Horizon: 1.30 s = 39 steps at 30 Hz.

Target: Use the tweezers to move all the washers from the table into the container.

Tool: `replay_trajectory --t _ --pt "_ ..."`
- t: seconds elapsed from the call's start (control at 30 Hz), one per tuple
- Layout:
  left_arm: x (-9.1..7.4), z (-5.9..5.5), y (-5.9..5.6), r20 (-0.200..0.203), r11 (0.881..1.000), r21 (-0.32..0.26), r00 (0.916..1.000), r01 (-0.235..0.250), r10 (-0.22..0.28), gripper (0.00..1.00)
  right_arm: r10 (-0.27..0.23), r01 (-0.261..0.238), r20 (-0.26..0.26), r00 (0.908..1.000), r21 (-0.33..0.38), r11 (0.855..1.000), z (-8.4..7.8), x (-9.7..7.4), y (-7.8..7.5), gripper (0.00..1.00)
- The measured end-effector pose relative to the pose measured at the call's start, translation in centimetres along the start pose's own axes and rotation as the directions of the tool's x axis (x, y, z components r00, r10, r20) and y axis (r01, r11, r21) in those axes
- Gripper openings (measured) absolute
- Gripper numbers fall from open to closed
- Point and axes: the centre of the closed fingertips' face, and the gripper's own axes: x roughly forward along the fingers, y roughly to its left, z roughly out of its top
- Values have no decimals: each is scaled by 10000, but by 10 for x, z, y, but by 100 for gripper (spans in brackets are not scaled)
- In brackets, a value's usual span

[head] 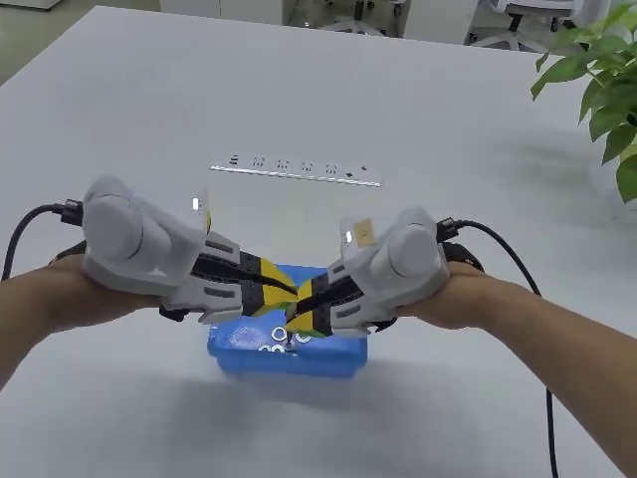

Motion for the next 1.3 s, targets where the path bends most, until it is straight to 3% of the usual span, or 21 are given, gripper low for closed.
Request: replay_trajectory --t 0.57,0.97,1.3 --pt "-16 20 -4 46 9999 129 10000 -20 20 6 -317 295 369 9988 590 9978 20 -17 7 9" --pt "-29 35 -21 18 9990 427 9999 116 -117 6 -491 470 383 9981 525 9975 34 -28 21 8" --pt "-40 38 -37 -7 9989 396 9997 241 -241 6 -426 419 266 9987 280 9987 44 -31 39 7"
